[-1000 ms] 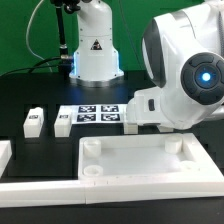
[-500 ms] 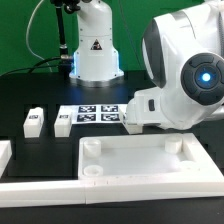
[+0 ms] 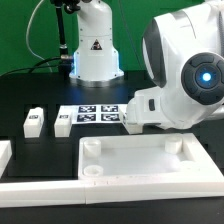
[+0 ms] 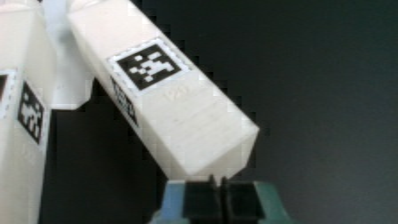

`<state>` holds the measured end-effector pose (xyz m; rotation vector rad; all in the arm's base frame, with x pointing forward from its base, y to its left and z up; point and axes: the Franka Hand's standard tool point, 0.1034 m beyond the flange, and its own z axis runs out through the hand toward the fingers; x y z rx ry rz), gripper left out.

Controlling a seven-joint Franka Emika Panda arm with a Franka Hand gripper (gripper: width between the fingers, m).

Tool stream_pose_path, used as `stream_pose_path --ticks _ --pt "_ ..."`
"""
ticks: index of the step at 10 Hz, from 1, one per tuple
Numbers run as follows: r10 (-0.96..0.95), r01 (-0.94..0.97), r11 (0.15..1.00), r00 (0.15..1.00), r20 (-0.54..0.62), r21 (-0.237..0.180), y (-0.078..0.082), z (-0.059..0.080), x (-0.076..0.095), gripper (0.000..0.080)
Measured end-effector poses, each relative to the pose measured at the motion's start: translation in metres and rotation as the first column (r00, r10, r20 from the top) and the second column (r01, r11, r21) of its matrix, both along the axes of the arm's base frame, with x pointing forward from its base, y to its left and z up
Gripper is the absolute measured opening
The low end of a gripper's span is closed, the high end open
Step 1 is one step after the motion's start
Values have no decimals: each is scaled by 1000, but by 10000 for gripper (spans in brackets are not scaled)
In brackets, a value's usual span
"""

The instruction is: Assemble desk

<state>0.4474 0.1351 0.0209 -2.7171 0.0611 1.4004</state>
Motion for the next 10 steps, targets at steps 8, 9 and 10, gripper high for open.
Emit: stream_pose_path --ticks 8,9,10 --pt "24 -24 1000 999 -22 17 -3 -11 -30 643" --pt "30 -30 999 999 -24 17 0 -11 -31 648" --pt "32 -31 999 999 -23 19 0 -11 -31 648"
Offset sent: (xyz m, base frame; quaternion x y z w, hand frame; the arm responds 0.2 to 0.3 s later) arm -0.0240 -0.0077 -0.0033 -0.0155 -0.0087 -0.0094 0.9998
